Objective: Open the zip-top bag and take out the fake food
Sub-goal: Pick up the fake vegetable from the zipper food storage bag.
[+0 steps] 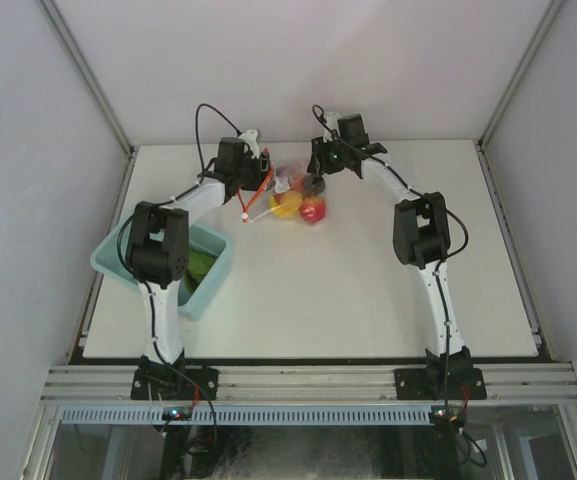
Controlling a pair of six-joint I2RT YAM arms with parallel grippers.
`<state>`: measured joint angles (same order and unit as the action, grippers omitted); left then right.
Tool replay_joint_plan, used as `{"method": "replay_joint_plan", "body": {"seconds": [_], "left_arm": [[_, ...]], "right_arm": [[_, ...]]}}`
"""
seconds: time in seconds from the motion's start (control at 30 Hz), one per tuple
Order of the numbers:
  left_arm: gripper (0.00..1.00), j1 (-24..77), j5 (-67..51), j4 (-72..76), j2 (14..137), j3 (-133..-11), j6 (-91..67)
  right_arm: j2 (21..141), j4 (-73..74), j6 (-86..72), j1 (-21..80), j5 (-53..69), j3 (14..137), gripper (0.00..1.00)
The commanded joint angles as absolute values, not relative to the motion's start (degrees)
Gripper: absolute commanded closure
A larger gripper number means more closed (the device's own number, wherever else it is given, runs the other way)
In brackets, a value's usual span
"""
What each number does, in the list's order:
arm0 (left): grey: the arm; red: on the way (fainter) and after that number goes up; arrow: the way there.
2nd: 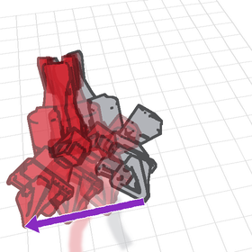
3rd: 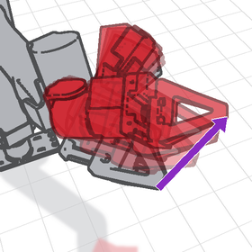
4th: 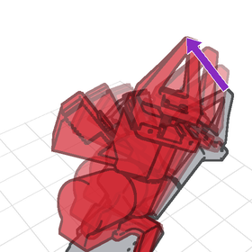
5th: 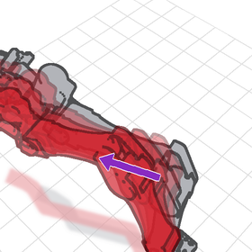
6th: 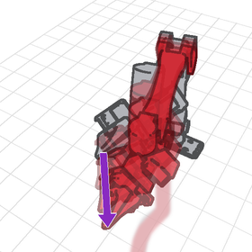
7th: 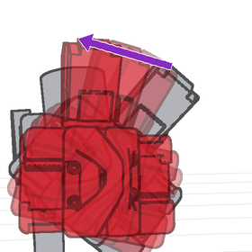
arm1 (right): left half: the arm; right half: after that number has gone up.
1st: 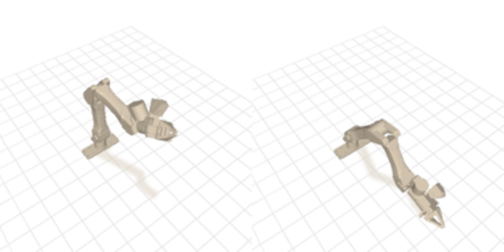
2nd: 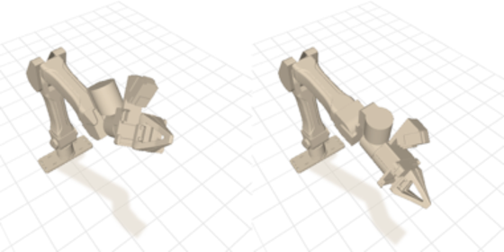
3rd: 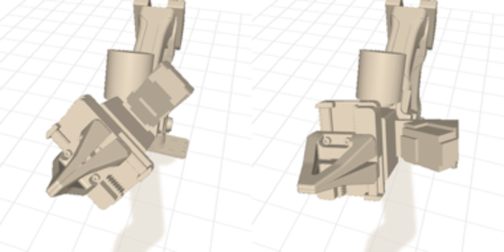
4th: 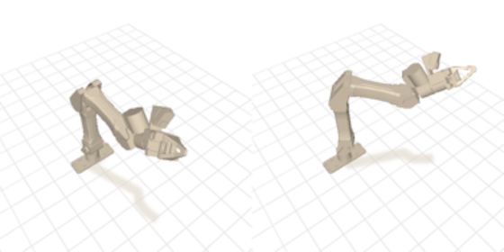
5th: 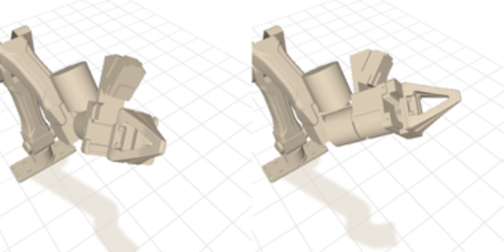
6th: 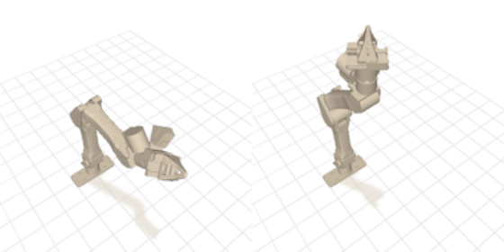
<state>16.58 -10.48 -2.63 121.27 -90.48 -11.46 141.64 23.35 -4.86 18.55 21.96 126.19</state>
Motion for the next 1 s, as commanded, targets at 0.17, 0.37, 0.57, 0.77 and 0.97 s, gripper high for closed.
{"method": "replay_joint_plan", "body": {"seconds": [0.17,0.37,0.57,0.77,0.97], "left_arm": [[0.39,16.33,-7.63,-8.53,123.60,-96.40,-14.12],[0.56,16.62,-17.64,-9.14,124.44,-96.38,-15.34],[0.58,20.27,-26.33,-7.96,121.58,-92.65,-14.03],[0.56,23.62,-32.91,-8.33,120.45,-92.95,-10.46],[0.54,23.88,-32.25,-6.55,117.21,-89.91,-11.47]], "right_arm": [[142.83,22.90,-4.59,18.47,24.31,129.29,0.56],[142.66,22.97,-4.07,18.46,25.05,129.30,0.55],[140.02,20.42,-3.94,18.07,26.44,125.75,0.52],[135.52,14.65,-4.22,17.37,27.25,119.07,0.36],[134.21,11.14,-5.68,16.79,29.69,116.26,0.32]]}}
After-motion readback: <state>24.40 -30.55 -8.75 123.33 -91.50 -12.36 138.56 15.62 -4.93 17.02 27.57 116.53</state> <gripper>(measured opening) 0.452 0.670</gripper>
